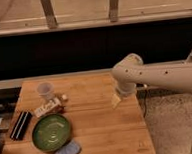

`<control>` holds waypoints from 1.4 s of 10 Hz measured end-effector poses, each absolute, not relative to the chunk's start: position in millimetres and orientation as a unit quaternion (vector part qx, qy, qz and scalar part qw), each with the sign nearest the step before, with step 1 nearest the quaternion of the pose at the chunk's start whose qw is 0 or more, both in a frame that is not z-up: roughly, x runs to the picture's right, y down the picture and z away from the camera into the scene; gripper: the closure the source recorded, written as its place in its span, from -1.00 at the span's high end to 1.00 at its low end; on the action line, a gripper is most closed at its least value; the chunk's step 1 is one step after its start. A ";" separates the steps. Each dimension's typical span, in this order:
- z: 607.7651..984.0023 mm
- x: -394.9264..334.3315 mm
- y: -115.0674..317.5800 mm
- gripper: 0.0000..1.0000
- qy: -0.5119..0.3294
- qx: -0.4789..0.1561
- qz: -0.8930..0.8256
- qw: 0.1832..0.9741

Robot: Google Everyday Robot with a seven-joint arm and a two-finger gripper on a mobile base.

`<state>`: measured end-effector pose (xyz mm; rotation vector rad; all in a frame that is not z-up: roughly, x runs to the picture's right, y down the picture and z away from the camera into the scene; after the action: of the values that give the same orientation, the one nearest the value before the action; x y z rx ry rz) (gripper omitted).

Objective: Move the arm in a circular motion

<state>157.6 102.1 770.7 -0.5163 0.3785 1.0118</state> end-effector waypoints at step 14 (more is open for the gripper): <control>815.6 -13.7 37.5 0.60 0.144 -0.230 0.352 0.896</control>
<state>-13.7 37.5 815.6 -0.4764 0.2992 0.7291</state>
